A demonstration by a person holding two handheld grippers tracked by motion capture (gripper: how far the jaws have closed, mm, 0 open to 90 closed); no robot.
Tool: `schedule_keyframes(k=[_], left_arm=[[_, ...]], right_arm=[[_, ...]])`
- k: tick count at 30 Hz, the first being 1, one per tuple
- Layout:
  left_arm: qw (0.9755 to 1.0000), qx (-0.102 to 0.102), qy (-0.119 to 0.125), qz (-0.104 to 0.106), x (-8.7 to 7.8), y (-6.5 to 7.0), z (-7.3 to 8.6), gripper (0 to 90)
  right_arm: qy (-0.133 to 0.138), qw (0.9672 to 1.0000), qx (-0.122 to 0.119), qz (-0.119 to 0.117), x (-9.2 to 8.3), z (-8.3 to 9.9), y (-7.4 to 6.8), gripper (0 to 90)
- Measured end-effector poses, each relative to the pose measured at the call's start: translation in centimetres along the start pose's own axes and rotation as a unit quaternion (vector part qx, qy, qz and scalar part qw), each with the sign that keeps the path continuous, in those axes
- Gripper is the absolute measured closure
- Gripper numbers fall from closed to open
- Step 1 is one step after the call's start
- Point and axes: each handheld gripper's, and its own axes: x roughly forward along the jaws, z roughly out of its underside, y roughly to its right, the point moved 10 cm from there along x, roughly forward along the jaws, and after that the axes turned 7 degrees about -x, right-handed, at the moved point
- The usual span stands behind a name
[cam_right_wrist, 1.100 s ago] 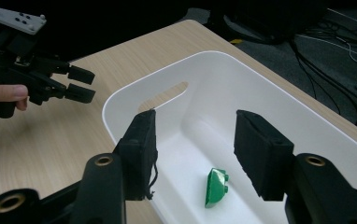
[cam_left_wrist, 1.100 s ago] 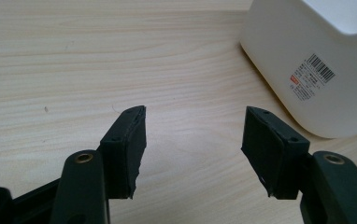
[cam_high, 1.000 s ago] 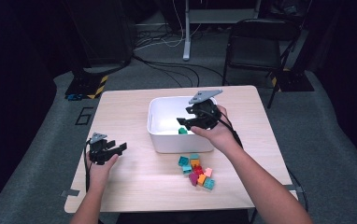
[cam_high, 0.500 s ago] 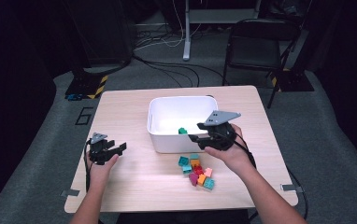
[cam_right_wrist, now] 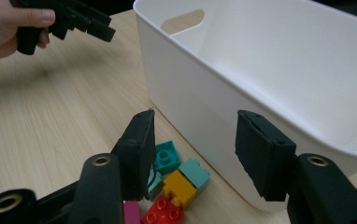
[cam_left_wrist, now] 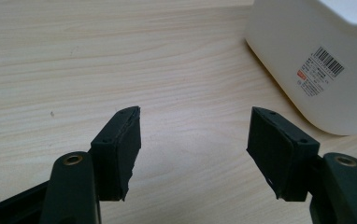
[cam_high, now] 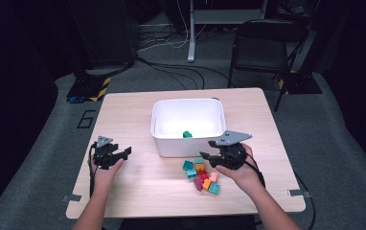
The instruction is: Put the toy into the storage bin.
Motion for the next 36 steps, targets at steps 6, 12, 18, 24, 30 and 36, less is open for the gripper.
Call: schedule_keyframes(k=[6, 12, 18, 24, 30, 36], left_arm=[[1.0000, -0.003, 0.004, 0.004, 0.0, 0.1, -0.1, 32.6], [1.0000, -0.003, 0.004, 0.007, 0.2, 0.2, -0.2, 30.4], [1.0000, 0.002, 0.000, 0.007, 0.4, 0.5, -0.3, 30.5], [0.9999, 0.001, -0.007, 0.008, 0.8, 0.6, -0.3, 31.1], [0.9999, -0.002, -0.009, 0.009, 1.2, 0.7, -0.5, 31.1], [0.9999, 0.001, -0.009, 0.014, 1.5, 1.1, -0.6, 31.1]], right_arm=[[-0.009, 0.9999, 0.000, -0.010, 1.2, 2.4, -1.0, 47.5], [-0.019, 0.9996, -0.002, -0.023, 2.2, 4.2, -2.0, 47.9], [-0.030, 0.9989, -0.003, -0.037, 3.1, 5.9, -2.7, 47.9], [-0.042, 0.9980, -0.003, -0.047, 4.1, 7.2, -3.4, 48.8], [-0.060, 0.9954, -0.013, -0.074, 4.7, 8.3, -4.8, 50.7], [-0.064, 0.9942, -0.023, -0.083, 4.9, 8.7, -5.9, 51.3]])
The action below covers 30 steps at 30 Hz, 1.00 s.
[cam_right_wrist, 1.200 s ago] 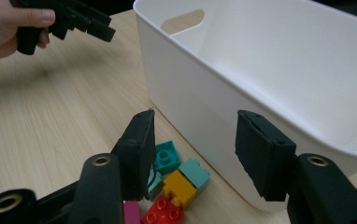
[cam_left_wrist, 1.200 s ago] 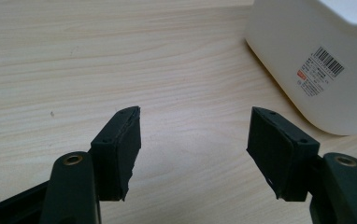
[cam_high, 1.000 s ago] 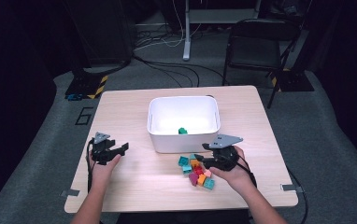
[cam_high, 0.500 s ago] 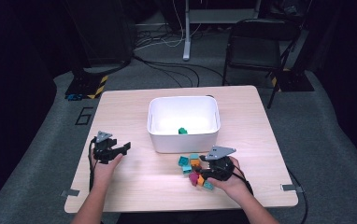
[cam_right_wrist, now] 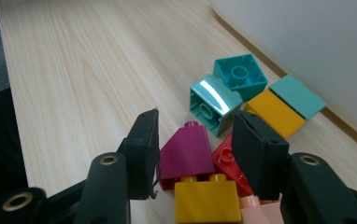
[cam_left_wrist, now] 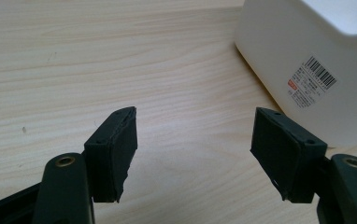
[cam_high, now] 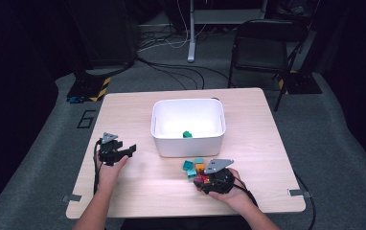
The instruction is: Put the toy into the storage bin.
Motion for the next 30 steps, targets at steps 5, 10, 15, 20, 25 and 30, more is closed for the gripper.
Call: schedule_keyframes(k=[5, 10, 15, 20, 25, 30], left_arm=[[1.0000, 0.000, 0.000, 0.002, 0.2, 0.1, -0.1, 31.1], [1.0000, 0.001, 0.000, 0.003, 0.2, 0.2, -0.1, 31.1], [1.0000, 0.000, 0.000, 0.003, 0.2, 0.1, -0.1, 31.1], [1.0000, 0.000, -0.003, 0.003, 0.1, 0.1, 0.0, 31.1], [1.0000, -0.001, -0.003, 0.002, 0.1, 0.0, 0.0, 31.1], [1.0000, -0.002, -0.002, 0.003, 0.1, 0.0, 0.0, 31.1]], right_arm=[[-0.008, 1.0000, 0.001, -0.006, 0.3, 0.4, -0.4, 54.1], [-0.016, 0.9998, -0.001, -0.014, 0.5, 0.7, -0.8, 56.1], [-0.019, 0.9996, -0.008, -0.020, 0.9, 0.8, -1.2, 56.6], [-0.024, 0.9992, -0.019, -0.026, 1.2, 0.8, -1.6, 56.2], [-0.032, 0.9987, -0.022, -0.034, 1.3, 0.9, -1.6, 57.7], [-0.033, 0.9986, -0.025, -0.033, 1.2, 0.6, -1.7, 57.9]])
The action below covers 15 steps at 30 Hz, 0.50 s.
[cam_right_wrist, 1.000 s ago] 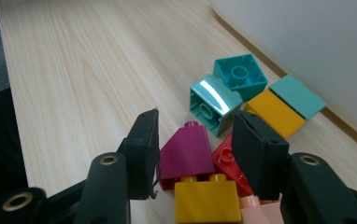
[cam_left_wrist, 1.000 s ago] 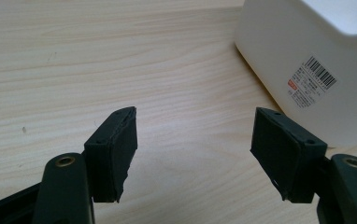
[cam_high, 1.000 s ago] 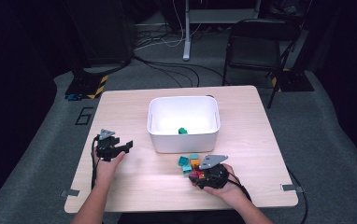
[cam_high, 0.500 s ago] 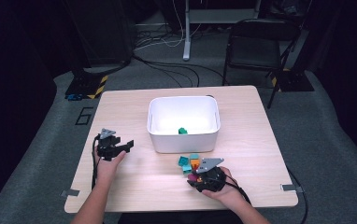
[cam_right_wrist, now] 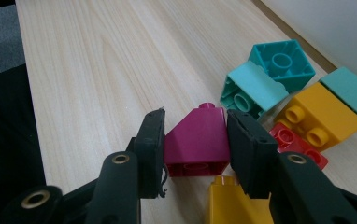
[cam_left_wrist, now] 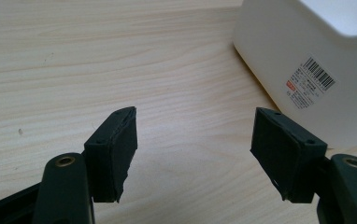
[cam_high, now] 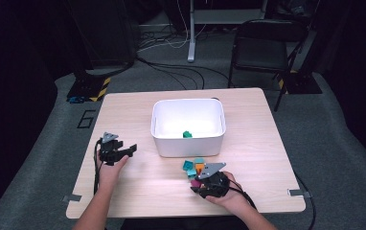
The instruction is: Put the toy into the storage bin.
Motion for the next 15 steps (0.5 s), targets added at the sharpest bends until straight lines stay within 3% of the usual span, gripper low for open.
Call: schedule_keyframes(k=[12, 15], left_arm=[[0.9999, -0.009, 0.006, 0.001, -0.7, -0.4, 0.0, 31.6], [0.9999, -0.015, 0.007, 0.000, -0.9, -0.7, 0.1, 31.6]], right_arm=[[0.013, 0.9998, 0.015, 0.003, -1.4, -1.7, 0.8, 58.1], [0.027, 0.9991, 0.032, 0.003, -2.8, -3.1, 1.4, 58.1]])
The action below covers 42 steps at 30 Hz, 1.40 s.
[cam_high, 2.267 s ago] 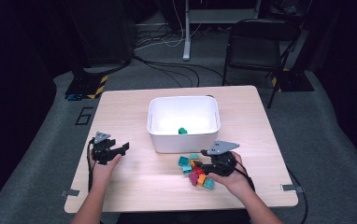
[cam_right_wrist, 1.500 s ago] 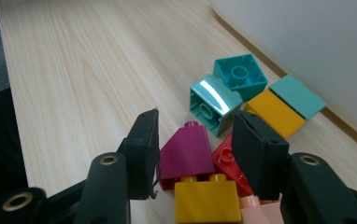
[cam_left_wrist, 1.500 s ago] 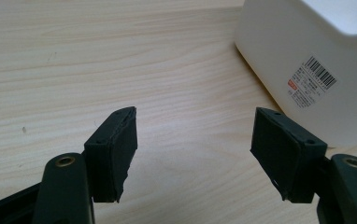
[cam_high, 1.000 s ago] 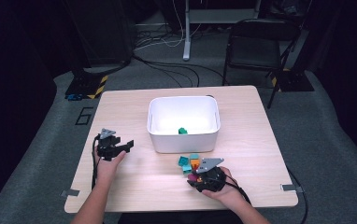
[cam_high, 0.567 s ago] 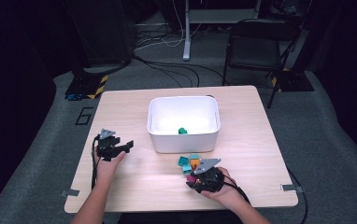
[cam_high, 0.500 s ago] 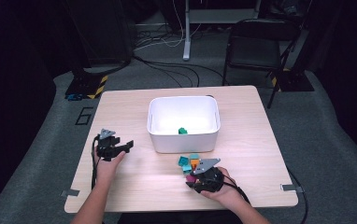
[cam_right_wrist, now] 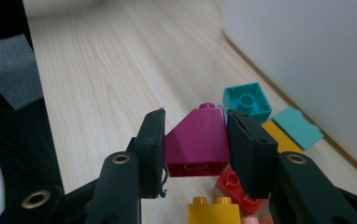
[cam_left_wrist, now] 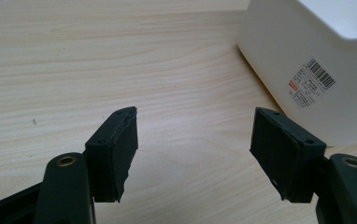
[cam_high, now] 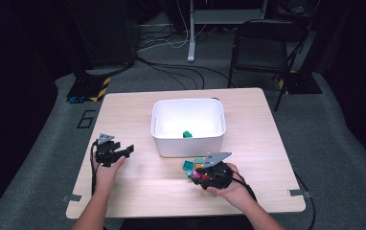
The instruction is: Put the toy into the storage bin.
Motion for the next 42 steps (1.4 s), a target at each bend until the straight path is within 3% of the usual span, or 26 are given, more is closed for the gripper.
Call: schedule_keyframes(k=[11, 23, 29, 32, 42], left_arm=[[1.0000, -0.007, 0.000, -0.006, -0.3, -0.5, 0.2, 31.6], [1.0000, -0.007, -0.003, -0.006, -0.2, -0.6, 0.2, 31.6], [0.9999, -0.009, 0.000, -0.007, -0.3, -0.8, 0.1, 31.7], [0.9999, -0.010, -0.001, -0.007, -0.3, -0.9, 0.2, 31.6], [0.9999, -0.013, -0.002, -0.008, -0.3, -1.2, 0.2, 31.6]], right_arm=[[0.017, 0.9998, 0.004, 0.001, -3.7, -3.8, 1.5, 58.1], [0.034, 0.9994, -0.004, 0.005, -5.7, -9.2, 3.6, 58.1], [0.037, 0.9993, -0.001, 0.010, -5.9, -10.9, 4.8, 58.1], [0.039, 0.9991, 0.003, 0.016, -5.5, -12.4, 5.8, 58.1], [0.037, 0.9987, 0.002, 0.036, -4.4, -14.8, 7.9, 58.2]])
